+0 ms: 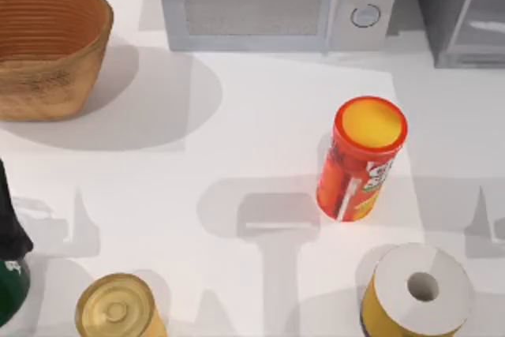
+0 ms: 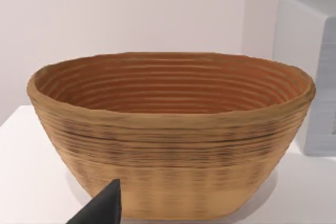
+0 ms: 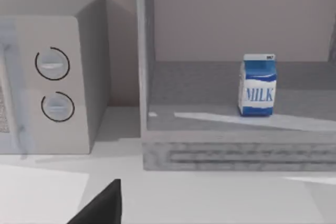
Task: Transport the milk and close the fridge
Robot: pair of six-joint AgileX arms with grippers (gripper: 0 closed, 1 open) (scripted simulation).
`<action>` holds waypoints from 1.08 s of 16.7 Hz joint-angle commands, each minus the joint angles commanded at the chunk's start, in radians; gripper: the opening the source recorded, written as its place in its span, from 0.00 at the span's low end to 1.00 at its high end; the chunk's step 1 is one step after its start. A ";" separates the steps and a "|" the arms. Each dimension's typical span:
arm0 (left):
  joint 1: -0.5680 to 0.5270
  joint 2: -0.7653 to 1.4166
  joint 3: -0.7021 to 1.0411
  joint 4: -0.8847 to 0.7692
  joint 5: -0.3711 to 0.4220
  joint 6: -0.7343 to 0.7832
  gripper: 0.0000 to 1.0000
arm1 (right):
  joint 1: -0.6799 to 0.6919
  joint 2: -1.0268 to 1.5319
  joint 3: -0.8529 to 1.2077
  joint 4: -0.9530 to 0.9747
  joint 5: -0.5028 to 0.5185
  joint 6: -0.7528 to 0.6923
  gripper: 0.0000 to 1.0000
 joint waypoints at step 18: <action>0.000 0.000 0.000 0.000 0.000 0.000 1.00 | -0.008 -0.463 0.384 -0.860 0.011 -0.004 1.00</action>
